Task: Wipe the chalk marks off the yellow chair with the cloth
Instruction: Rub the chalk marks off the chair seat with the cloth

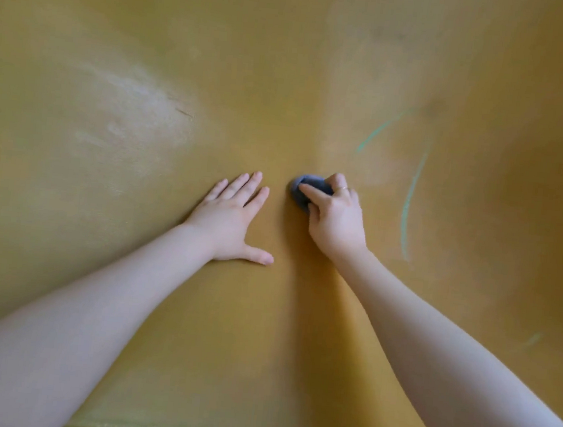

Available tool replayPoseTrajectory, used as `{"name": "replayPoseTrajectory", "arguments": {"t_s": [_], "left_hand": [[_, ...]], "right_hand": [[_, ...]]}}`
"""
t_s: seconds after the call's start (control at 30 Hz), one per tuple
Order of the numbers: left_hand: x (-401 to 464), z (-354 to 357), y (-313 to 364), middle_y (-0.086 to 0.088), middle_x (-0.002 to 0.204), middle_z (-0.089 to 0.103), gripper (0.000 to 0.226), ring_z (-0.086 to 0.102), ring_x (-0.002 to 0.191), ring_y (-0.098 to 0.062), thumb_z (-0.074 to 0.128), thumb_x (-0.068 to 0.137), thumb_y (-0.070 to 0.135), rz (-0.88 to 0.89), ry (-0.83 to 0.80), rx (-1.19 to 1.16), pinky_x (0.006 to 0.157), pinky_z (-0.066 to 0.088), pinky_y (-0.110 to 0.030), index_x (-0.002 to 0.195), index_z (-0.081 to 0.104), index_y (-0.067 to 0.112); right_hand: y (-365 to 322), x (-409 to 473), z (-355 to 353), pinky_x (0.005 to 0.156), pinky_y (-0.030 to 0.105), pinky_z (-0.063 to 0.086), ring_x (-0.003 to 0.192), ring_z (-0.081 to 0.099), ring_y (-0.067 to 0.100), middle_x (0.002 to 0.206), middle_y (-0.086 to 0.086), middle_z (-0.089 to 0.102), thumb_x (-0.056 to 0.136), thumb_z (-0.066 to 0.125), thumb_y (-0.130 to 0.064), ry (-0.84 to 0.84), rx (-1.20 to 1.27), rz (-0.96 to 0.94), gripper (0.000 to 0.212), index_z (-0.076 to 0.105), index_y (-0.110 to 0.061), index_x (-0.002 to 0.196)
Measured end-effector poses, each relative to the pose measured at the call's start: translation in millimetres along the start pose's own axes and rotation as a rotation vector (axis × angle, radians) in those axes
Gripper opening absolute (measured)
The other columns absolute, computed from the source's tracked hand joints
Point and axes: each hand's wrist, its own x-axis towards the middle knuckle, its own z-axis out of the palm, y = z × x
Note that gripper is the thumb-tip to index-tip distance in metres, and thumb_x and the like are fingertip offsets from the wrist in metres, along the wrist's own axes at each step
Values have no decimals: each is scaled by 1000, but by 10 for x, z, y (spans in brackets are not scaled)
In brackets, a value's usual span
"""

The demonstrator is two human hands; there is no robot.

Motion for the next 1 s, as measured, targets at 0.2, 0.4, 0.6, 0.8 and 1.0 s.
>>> {"name": "replayPoseTrajectory", "arguments": {"t_s": [0.2,0.4,0.6,0.8,1.0], "left_hand": [[120,-225,-81,2,157,9,57,11,143,-17,34,96,48,36,95,45,113,17,-35,147,25,23],[406,-261,-73,-5,157,-13,106,-4,145,-19,54,76,67,-75,113,137,116,7,-32,150,-3,17],[510,-219,-118,-4,153,-26,119,-15,143,-18,58,67,72,-81,105,106,116,-3,-31,149,-10,20],[479,-281,-23,-7,154,-24,119,-14,144,-21,62,68,68,-116,71,96,117,2,-34,149,-8,16],[538,-328,126,-14,154,-20,122,-12,143,-30,65,66,68,-175,33,109,116,5,-40,149,-11,18]], "right_hand": [[-113,-281,58,58,34,50,56,47,30,94,20,59,81,43,-12,-79,89,-236,33,71,-18,98],[550,537,-153,79,37,42,90,47,41,123,20,49,86,51,-4,101,-64,47,34,67,-21,110],[709,720,-141,75,32,36,88,45,39,126,19,49,84,47,4,250,-103,160,41,66,-20,111],[168,-95,74,69,29,45,65,47,27,102,16,61,75,43,-5,41,31,-194,38,71,-21,96],[444,304,-113,68,36,48,80,52,35,113,15,59,83,37,-12,-15,-134,-226,41,68,-22,107]]}}
